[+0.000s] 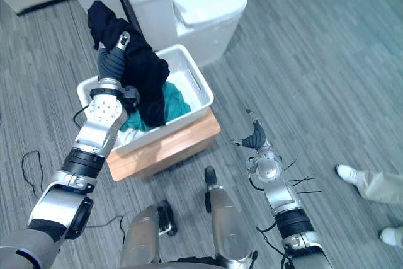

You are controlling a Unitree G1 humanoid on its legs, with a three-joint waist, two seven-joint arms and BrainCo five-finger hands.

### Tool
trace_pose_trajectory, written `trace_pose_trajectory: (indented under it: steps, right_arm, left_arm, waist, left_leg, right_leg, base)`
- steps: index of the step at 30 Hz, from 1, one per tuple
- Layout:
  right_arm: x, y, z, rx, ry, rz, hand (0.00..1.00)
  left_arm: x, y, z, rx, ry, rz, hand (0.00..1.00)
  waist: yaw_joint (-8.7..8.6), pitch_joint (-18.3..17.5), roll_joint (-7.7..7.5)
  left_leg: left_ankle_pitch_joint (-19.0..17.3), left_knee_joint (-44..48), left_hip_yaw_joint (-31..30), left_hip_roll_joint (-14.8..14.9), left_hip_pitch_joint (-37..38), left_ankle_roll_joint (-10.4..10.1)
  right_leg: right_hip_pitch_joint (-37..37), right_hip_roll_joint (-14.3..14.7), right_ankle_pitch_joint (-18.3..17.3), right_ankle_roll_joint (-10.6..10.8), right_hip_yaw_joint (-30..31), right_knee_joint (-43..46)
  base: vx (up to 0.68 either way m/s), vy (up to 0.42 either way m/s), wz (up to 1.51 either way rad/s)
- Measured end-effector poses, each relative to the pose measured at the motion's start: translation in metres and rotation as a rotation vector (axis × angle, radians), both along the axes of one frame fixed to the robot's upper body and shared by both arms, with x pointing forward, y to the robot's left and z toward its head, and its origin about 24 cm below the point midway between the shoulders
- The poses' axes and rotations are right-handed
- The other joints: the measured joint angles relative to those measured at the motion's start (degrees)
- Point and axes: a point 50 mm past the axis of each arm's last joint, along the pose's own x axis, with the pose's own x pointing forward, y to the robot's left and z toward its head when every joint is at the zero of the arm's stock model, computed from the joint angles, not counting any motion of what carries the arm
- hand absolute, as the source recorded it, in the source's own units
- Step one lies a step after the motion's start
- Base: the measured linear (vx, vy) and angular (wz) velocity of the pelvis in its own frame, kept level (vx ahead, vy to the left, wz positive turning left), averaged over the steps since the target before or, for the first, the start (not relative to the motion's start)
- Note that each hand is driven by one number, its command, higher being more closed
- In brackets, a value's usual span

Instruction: Tidy the bed and pick cloth on bed and put in laundry

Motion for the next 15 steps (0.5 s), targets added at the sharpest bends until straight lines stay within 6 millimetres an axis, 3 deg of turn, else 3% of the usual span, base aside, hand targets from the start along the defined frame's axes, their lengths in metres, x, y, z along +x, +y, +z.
trace_pose_trajectory:
  steps: [5, 8, 9, 12, 15]
  right_arm:
    - [-0.01, 0.014, 0.018, 0.041, -0.095, 0.042, 0.0]
    - [-0.012, 0.016, 0.024, 0.05, -0.122, 0.048, 0.0]
    - [-0.012, 0.016, 0.024, 0.051, -0.121, 0.048, 0.0]
    - [-0.012, 0.017, 0.028, 0.057, -0.137, 0.052, 0.0]
    - [-0.013, 0.021, 0.031, 0.076, -0.155, 0.058, 0.0]
  left_arm:
    - [0.0, -0.011, 0.021, 0.024, -0.061, -0.013, 1.0]
    - [0.001, -0.021, 0.017, 0.056, -0.033, -0.06, 1.0]
    - [0.001, -0.027, 0.011, 0.057, -0.014, -0.088, 0.0]
    - [-0.003, -0.043, -0.009, 0.047, 0.037, -0.128, 0.0]
    - [-0.005, -0.047, -0.026, 0.033, 0.108, -0.104, 0.0]
  waist:
    - [0.42, 0.76, 0.11]
    - [0.7, 0.78, 0.15]
    - [0.76, 0.89, 0.34]
    - [1.22, 1.23, 0.94]
    - [1.77, 1.32, 1.1]
  left_leg:
    - [-1.05, 3.76, -0.62, 1.38, -5.73, -0.16]
    - [-0.93, 4.03, -0.49, 1.64, -7.35, 0.1]
    - [-0.91, 4.0, -0.54, 1.67, -7.42, 0.09]
    - [-0.9, 3.77, -0.45, 1.66, -7.24, 0.09]
    - [-0.91, 3.5, 0.16, 1.66, -6.48, 0.09]
  right_leg:
    - [-5.06, 0.17, -0.92, -0.5, -1.05, 2.03]
    - [-6.52, -0.68, -0.58, -0.67, -2.65, 1.84]
    - [-6.56, -0.68, -0.53, -0.73, -2.75, 1.89]
    - [-6.56, -0.68, -0.06, -0.84, -2.78, 2.04]
    - [-6.49, -0.68, -0.26, -0.93, -2.51, 2.54]
  base:
    - [-0.09, -0.022, -0.05]
    - [-0.04, 0.003, -0.06]
    - [0.0, 0.0, 0.0]
    - [0.04, 0.007, -0.02]
    - [0.04, 0.012, -0.05]
